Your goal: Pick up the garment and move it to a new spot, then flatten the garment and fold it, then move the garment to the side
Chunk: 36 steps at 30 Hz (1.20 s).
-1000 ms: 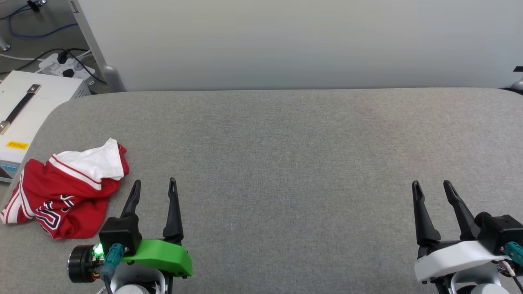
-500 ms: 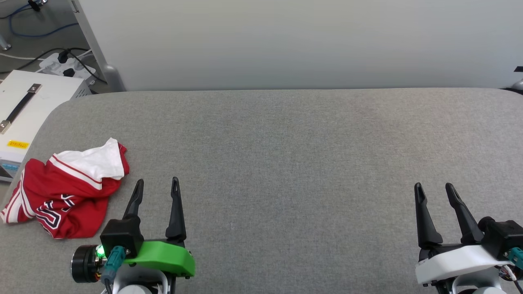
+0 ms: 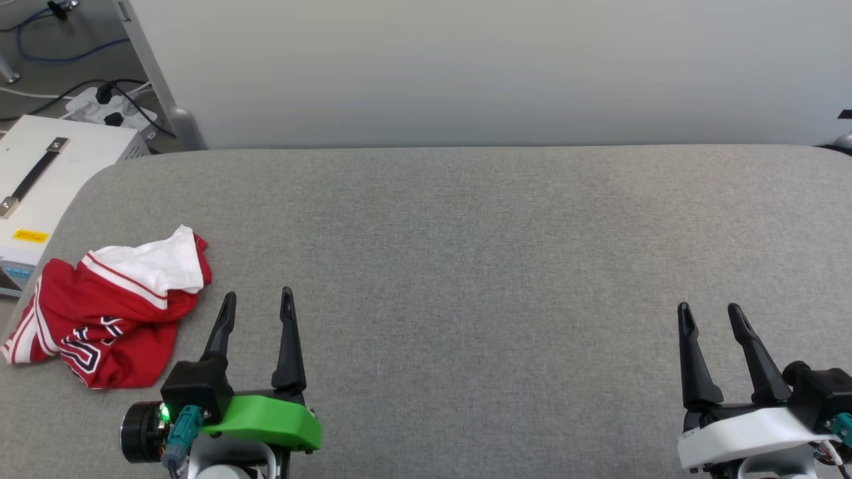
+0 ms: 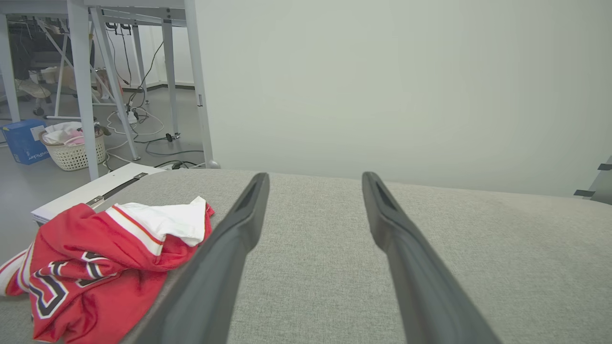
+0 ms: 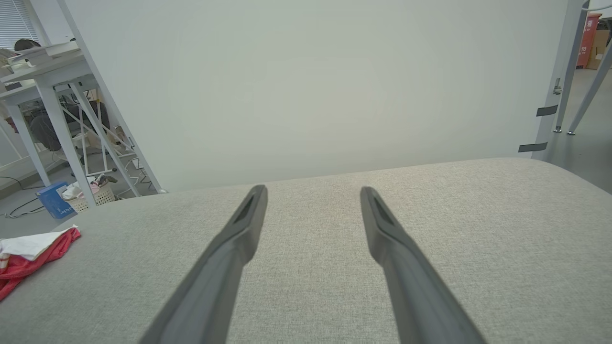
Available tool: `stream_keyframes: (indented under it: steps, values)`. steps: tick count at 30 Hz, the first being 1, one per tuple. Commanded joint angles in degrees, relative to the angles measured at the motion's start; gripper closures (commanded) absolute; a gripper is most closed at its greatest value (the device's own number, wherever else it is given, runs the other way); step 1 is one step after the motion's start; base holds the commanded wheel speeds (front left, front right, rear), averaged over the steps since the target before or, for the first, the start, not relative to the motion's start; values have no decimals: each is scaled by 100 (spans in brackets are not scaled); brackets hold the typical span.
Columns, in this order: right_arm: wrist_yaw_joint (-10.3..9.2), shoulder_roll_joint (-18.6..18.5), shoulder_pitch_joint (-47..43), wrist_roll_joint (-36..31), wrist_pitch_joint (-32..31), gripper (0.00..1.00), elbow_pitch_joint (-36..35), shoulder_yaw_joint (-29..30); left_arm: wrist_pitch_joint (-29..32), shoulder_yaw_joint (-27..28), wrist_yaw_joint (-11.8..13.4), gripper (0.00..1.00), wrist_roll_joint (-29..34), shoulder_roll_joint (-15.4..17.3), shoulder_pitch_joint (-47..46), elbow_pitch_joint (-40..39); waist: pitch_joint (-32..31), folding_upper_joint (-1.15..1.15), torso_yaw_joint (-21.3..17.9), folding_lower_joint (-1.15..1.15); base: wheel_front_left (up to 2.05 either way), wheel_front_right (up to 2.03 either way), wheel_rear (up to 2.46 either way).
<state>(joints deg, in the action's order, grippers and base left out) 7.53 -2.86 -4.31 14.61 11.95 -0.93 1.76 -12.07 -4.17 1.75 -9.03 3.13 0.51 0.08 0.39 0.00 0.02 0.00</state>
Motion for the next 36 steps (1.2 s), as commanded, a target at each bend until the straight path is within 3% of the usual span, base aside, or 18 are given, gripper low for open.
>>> stream_keyframes:
  steps: [1,36]
  values:
    - [-4,-1,-73,66,70,0,6,-6,-55,-18,26,0,-26,-21,40,11,-5,0,-1,0,0,0,0]
    - [-4,-1,-180,134,305,0,87,-24,-293,-94,88,0,-72,-25,65,169,29,0,35,0,0,0,0]
